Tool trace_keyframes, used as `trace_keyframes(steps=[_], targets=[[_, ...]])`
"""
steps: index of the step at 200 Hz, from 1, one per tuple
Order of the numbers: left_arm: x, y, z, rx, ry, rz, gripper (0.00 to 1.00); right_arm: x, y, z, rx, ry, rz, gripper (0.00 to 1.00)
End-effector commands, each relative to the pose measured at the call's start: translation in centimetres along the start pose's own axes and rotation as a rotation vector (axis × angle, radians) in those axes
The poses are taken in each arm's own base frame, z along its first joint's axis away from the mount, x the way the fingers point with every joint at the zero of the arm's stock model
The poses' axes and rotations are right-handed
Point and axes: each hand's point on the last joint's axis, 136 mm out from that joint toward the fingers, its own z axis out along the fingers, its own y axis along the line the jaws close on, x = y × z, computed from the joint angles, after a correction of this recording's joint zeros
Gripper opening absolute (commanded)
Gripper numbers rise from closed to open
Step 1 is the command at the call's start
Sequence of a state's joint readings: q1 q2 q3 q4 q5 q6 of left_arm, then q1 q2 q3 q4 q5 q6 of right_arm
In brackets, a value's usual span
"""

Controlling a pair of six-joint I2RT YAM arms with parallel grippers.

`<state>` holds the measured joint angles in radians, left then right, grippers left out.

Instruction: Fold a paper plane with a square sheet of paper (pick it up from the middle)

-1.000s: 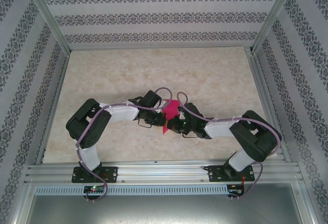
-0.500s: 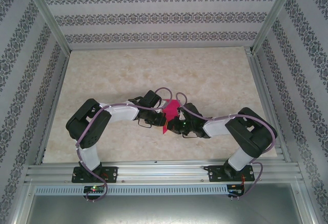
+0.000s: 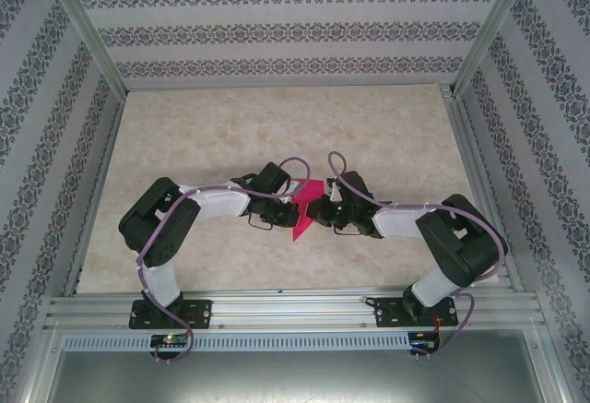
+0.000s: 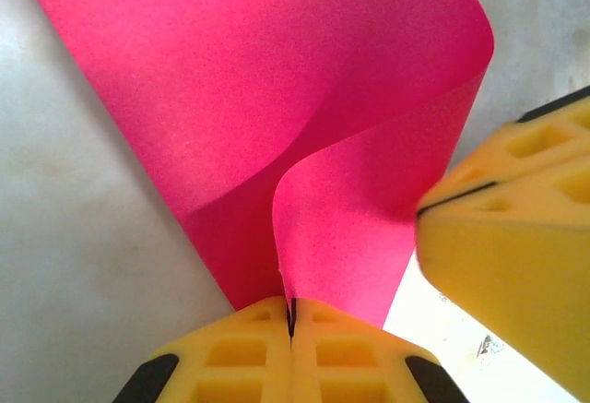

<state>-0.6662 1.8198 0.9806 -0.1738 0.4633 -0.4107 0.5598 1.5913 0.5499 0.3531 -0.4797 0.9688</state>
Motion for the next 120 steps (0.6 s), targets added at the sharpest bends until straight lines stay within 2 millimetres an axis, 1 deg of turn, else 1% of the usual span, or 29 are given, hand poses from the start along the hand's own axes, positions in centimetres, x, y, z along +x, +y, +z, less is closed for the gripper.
trace_keyframes(steps=[1, 26, 38, 46, 57, 72, 79, 93, 106, 120], targets=[[1.5, 2.0, 0.6, -0.068, 0.061, -0.017, 0.07, 0.0, -1.6, 0.5, 0.046, 0.012, -0.003, 0.09], [1.4, 2.0, 0.5, -0.07, 0.06, -0.014, 0.07, 0.3, -3.3, 1.1, 0.088, 0.024, 0.013, 0.09], [1.5, 2.1, 0.5, -0.072, 0.063, -0.014, 0.07, 0.4, -3.9, 1.2, 0.108, 0.026, 0.018, 0.09], [1.5, 2.0, 0.5, -0.073, 0.064, -0.012, 0.07, 0.3, -3.9, 1.1, 0.114, 0.029, 0.014, 0.09], [1.5, 2.1, 0.5, -0.075, 0.065, -0.011, 0.07, 0.2, -3.3, 0.8, 0.104, 0.029, 0.005, 0.1], [1.6, 2.2, 0.5, -0.078, 0.069, -0.011, 0.07, -0.1, -2.0, 0.3, 0.066, 0.026, -0.008, 0.1], [1.7, 2.2, 0.5, -0.08, 0.07, -0.012, 0.07, -0.5, -1.3, -0.1, 0.046, 0.018, -0.016, 0.11], [1.6, 2.2, 0.5, -0.078, 0.069, -0.012, 0.07, -1.2, -0.5, -0.9, 0.024, -0.002, -0.026, 0.11], [1.6, 2.1, 0.5, -0.077, 0.069, -0.012, 0.07, -1.8, -0.2, -1.4, 0.014, -0.016, -0.034, 0.11], [1.5, 2.1, 0.5, -0.076, 0.067, -0.01, 0.07, -2.2, -0.1, -1.5, 0.004, -0.007, -0.038, 0.11]])
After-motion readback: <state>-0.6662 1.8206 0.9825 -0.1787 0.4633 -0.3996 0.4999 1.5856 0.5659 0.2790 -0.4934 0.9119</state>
